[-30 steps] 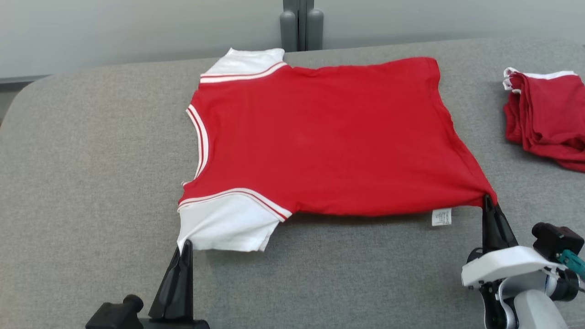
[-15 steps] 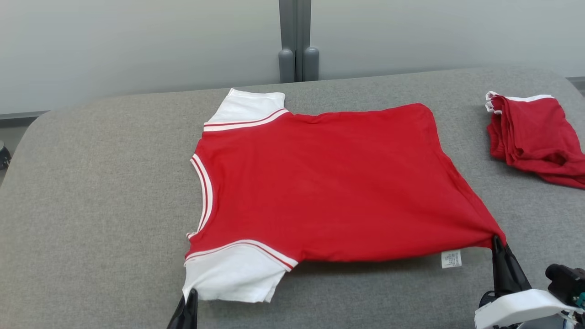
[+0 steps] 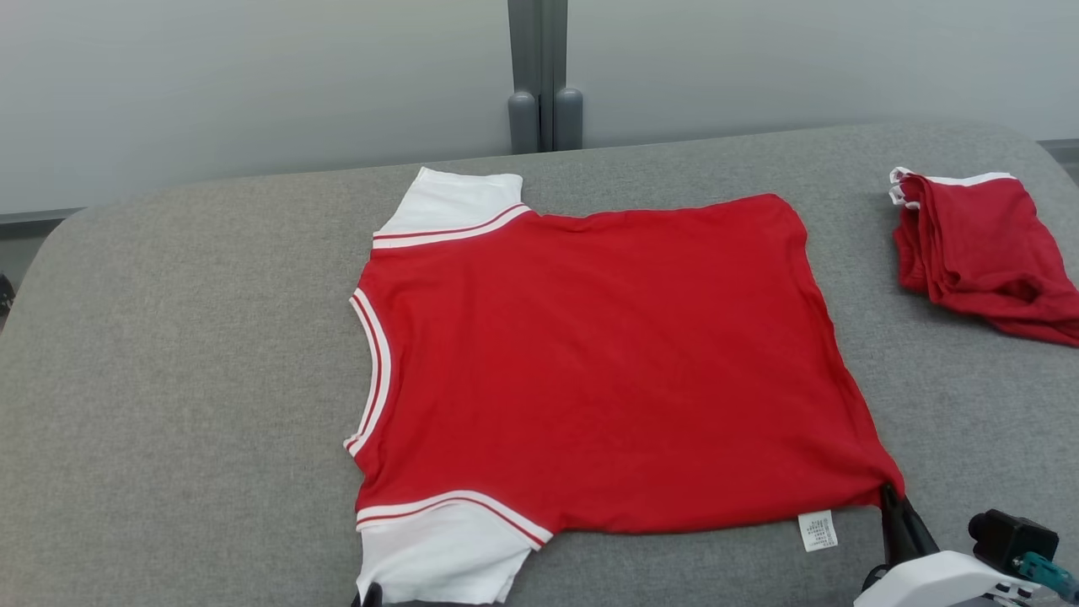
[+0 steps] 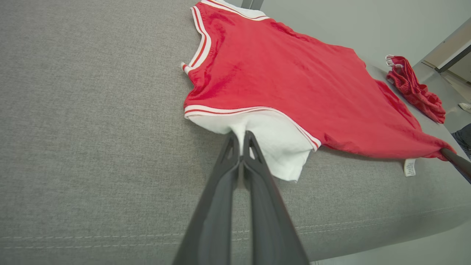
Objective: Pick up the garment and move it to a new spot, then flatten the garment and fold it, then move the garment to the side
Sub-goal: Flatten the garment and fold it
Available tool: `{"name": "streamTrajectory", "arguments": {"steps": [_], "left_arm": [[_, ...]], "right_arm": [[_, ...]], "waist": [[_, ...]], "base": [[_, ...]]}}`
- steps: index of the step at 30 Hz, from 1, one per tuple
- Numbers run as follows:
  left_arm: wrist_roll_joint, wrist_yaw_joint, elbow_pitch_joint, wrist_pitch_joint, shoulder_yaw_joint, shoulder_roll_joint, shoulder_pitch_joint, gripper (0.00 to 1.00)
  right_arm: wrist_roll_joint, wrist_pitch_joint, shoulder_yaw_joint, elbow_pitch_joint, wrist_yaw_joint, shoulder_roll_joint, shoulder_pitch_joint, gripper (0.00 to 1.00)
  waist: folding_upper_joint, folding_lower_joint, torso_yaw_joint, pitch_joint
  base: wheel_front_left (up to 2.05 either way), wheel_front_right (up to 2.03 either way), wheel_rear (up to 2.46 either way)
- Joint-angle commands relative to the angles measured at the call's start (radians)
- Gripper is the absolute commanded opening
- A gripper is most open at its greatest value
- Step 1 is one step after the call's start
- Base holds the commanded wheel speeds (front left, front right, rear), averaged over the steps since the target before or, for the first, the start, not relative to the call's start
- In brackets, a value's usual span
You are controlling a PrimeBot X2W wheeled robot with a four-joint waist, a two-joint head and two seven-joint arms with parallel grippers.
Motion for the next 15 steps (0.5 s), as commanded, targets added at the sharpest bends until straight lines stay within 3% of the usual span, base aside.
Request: {"name": "streamTrajectory", "arguments": {"steps": [1, 15], "left_arm": [[-0.008, -0.003, 0.008, -0.005, 0.004, -0.002, -0.025, 0.00], [0.009, -0.040, 0.041, -0.043, 0.034, -0.033, -0.274, 0.00]], "right_arm": [[0.001, -0.010, 0.007, 0.014, -0.001, -0.003, -0.021, 0.00], [0.046, -0.038, 0.044, 0.059, -0.001, -0.003, -0.168, 0.00]], "waist": [[-0.0001, 0.0001, -0.001, 0.003], [-0.0001, 0.0001, -0.022, 0.060]], "base": [[0.00, 0.00, 0.00], [0.00, 0.00, 0.00]]}}
